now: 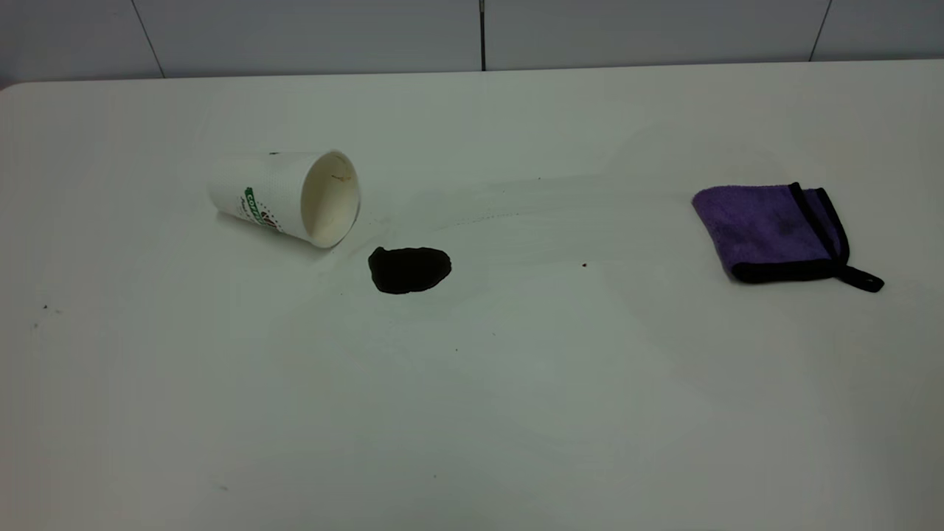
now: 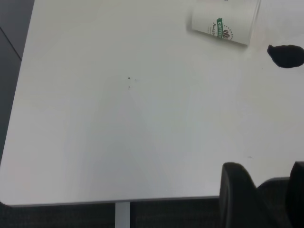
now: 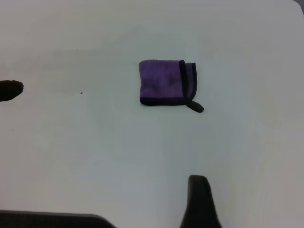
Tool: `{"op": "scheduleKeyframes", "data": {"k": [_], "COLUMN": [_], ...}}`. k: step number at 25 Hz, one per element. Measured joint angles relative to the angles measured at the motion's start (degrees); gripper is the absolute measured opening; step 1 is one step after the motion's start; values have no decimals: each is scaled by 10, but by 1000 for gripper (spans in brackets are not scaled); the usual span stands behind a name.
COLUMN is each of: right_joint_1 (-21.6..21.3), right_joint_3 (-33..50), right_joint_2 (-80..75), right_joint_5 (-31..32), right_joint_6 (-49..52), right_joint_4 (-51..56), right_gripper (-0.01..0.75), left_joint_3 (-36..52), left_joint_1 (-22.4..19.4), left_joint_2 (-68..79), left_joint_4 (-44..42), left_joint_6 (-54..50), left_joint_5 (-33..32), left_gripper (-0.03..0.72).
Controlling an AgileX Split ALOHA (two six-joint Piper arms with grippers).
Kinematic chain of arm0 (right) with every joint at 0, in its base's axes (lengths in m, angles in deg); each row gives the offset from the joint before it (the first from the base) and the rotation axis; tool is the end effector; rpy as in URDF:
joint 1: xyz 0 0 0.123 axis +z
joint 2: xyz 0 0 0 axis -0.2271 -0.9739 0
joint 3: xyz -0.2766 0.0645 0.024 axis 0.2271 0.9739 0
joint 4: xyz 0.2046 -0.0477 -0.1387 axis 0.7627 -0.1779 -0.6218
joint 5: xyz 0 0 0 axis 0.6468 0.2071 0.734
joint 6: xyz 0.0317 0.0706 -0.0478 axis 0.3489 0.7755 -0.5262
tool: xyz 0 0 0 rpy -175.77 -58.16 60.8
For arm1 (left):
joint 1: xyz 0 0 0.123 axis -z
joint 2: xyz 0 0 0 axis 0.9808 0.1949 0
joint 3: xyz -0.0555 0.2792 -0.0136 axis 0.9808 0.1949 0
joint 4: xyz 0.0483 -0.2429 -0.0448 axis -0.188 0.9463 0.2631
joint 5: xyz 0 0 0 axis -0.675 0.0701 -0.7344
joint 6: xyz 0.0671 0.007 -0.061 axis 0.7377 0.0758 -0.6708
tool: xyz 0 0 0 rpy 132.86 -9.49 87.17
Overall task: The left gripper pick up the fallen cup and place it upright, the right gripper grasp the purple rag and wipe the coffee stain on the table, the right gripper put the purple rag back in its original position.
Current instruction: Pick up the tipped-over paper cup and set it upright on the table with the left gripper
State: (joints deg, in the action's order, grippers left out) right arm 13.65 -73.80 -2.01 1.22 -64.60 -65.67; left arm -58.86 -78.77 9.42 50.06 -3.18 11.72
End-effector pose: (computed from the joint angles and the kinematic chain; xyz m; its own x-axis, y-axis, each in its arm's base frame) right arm -0.0077 0.0056 0.2667 -0.5105 -0.0147 -0.8597 -0.0673 0.9975 0.0229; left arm -0.0093 -0.0007 0.2696 -0.4997 0.0258 -0.8658 0.0195 0.9996 0.0186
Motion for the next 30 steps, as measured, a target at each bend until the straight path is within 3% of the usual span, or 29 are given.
{"op": "scheduleKeyframes", "data": {"k": [16, 22, 26, 30], "right_joint_1": [0, 0, 0, 0], "right_joint_3": [0, 0, 0, 0], "right_joint_2": [0, 0, 0, 0], "right_joint_5": [0, 0, 0, 0], "right_joint_6": [0, 0, 0, 0], "right_joint_4": [0, 0, 0, 0], "right_gripper": [580, 580, 580, 580], "left_joint_3": [0, -54, -117, -187], "left_joint_1": [0, 0, 0, 1], "left_joint_2": [11, 198, 391, 578], "left_joint_4": [-15, -83, -114, -123], "left_joint_6": [-3, -26, -23, -6], "left_joint_5": [0, 54, 115, 161], "left_gripper": [283, 310, 410, 594]}}
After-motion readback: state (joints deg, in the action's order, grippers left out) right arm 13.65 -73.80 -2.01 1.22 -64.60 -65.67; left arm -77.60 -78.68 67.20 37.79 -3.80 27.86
